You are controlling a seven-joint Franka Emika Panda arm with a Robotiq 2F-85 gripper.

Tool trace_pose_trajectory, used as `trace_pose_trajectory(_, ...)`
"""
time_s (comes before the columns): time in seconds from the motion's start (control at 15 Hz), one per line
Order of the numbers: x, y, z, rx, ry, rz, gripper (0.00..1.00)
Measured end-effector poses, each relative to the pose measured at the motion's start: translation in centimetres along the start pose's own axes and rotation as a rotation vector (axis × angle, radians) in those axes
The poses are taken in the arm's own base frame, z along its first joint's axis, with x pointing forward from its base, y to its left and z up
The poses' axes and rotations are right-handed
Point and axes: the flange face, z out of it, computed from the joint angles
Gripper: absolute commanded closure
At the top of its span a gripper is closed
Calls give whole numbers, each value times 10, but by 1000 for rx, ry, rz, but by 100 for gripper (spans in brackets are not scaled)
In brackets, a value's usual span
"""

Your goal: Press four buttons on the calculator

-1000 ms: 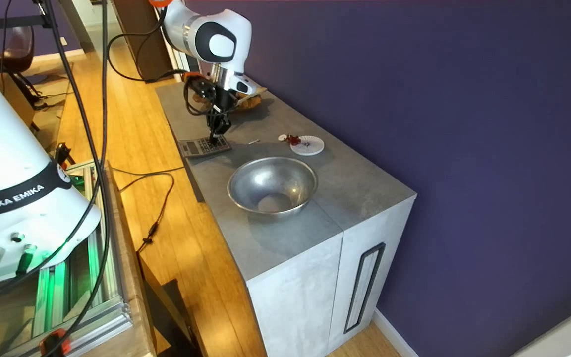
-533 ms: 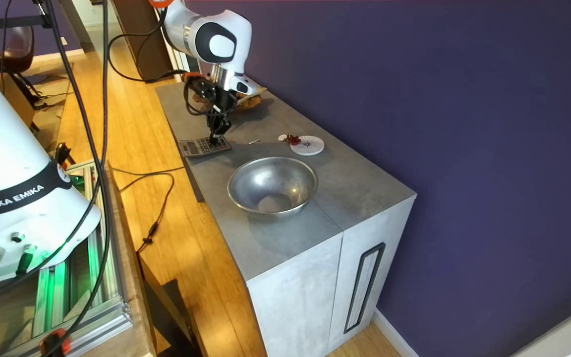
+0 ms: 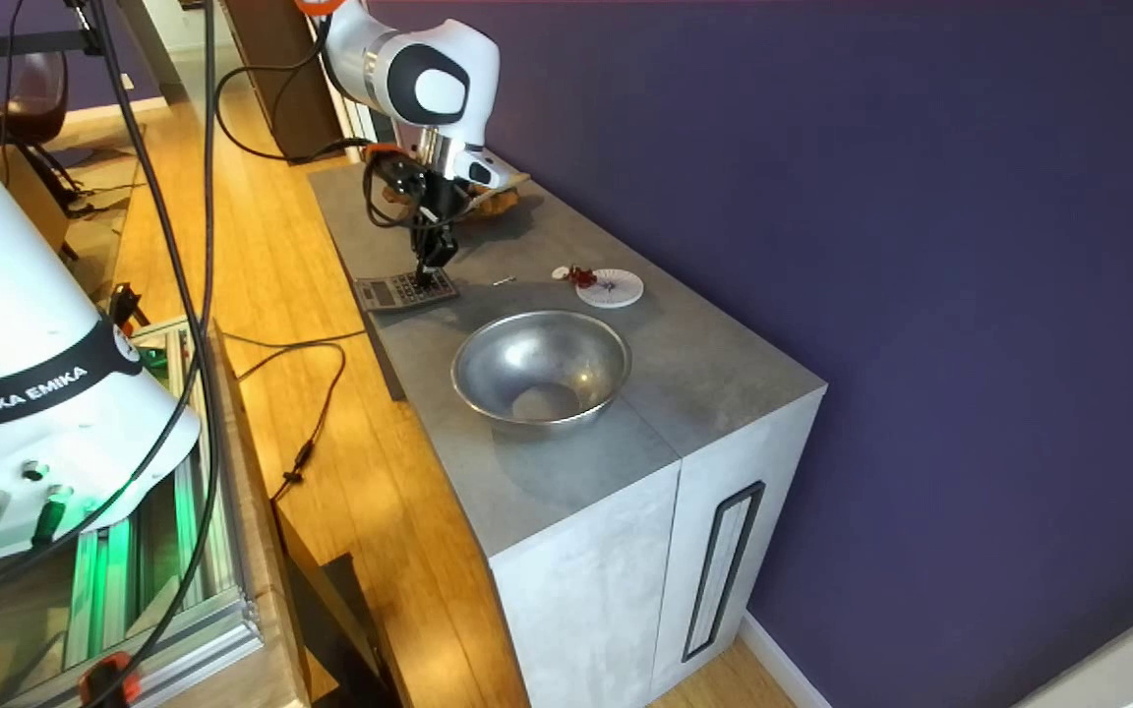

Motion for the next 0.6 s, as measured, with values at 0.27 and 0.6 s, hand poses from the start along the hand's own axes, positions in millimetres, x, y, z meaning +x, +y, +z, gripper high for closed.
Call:
trace_pose_trajectory(0.27, 0, 0, 0, 1, 0, 11, 100)
trace_pose_trajectory(0.6, 0, 0, 0, 1, 1, 11, 100)
